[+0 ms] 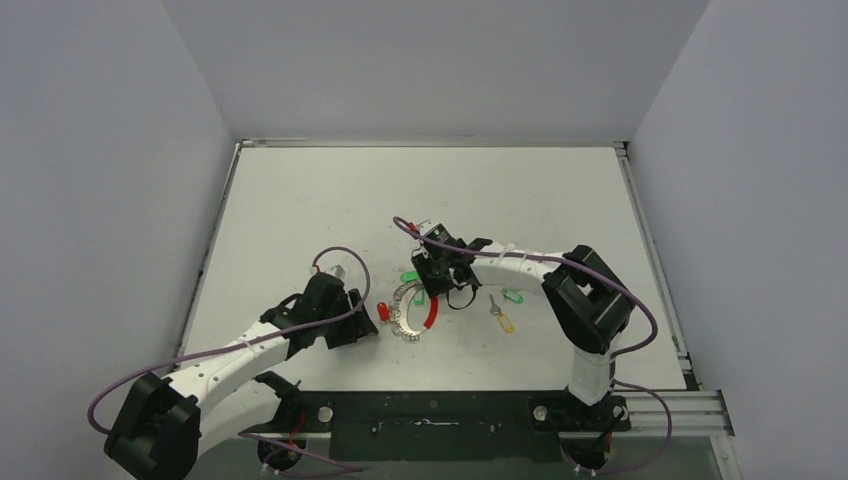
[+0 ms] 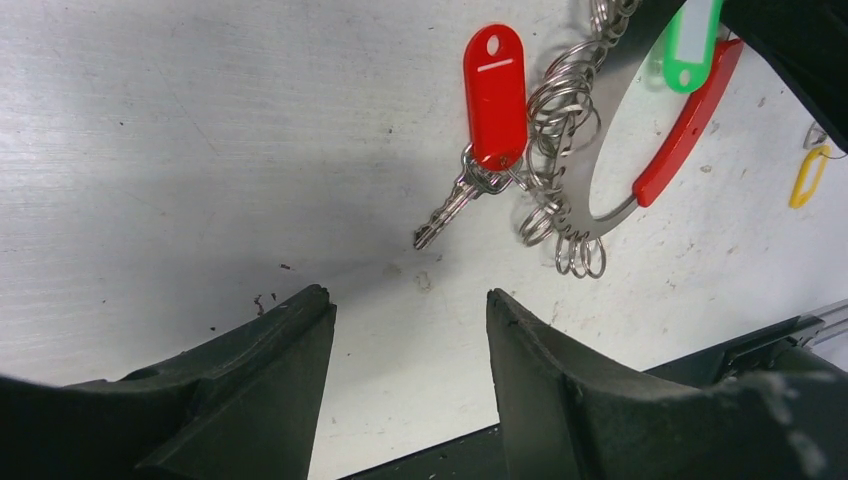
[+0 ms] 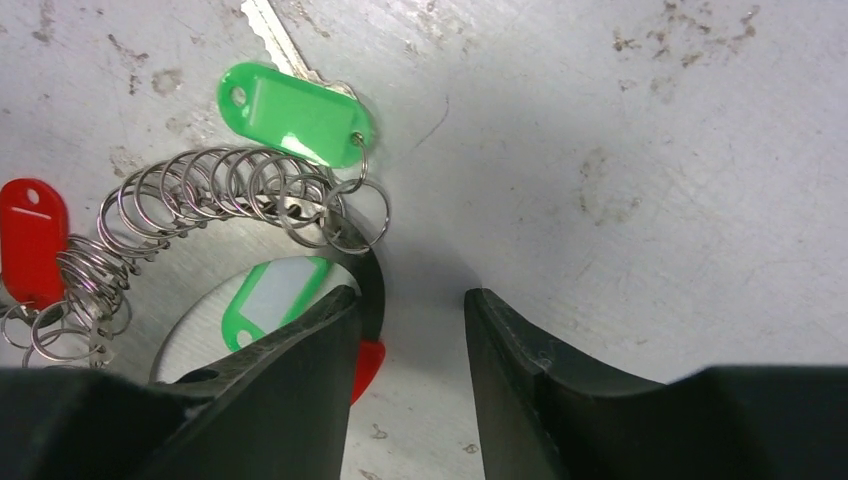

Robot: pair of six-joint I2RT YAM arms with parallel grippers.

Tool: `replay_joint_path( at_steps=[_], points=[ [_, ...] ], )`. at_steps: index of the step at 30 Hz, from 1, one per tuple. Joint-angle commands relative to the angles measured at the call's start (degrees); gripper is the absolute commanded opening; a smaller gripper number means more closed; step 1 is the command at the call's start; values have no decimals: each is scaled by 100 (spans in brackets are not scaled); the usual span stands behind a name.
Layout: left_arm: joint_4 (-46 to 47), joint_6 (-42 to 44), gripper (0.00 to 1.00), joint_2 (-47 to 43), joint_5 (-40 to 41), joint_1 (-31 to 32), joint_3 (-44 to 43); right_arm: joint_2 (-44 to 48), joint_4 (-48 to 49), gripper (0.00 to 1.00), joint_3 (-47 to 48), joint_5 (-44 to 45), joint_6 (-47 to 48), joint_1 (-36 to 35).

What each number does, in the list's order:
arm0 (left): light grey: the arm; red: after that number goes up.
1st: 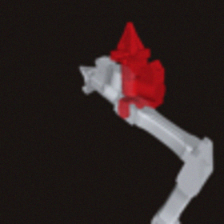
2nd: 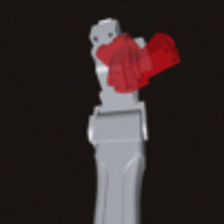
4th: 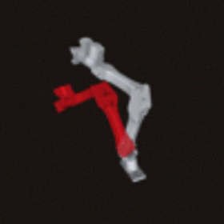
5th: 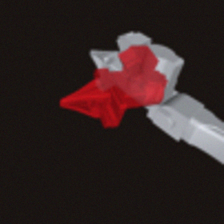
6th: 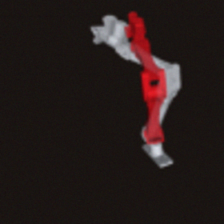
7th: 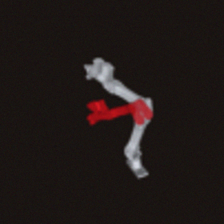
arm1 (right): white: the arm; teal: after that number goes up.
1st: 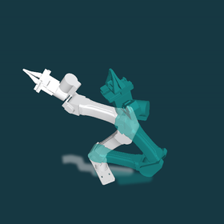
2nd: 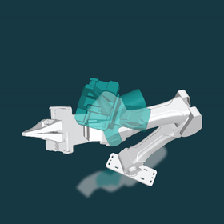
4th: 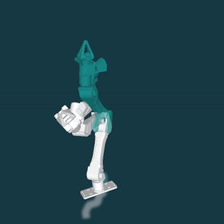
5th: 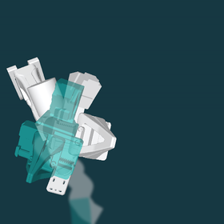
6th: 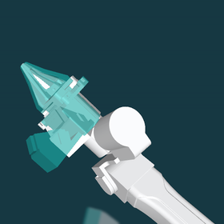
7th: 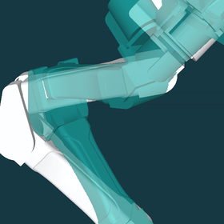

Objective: Put the keys on the keyring

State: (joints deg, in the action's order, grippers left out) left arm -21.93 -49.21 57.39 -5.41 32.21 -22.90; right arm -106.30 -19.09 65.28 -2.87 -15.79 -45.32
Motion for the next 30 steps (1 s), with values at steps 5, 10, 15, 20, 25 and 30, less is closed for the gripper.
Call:
replay_joint_path(
  at_steps=[5, 10, 15, 20, 25, 30],
  points=[
    [-76, -199, 54, -130, -48, 23, -13, 487, -228, 34, -515, 630, -133, 50],
    [232, -302, 51, -24, -211, 31, 102, 979, -236, 31, -1153, 529, -438, 50],
    [737, -471, 47, 187, -508, 72, 257, 1668, -87, 36, -1814, 81, -1038, 54],
    [1050, -593, 46, 385, -548, 198, 319, 2281, 573, 39, -2586, -758, -1743, 50],
    [1421, -693, 45, 620, -536, 297, 304, 2956, 825, 43, -2867, -758, -1918, 82],
    [1551, -640, 43, 980, -542, 355, 83, 3128, 521, 46, -2682, -508, -1575, 154]
  ],
)
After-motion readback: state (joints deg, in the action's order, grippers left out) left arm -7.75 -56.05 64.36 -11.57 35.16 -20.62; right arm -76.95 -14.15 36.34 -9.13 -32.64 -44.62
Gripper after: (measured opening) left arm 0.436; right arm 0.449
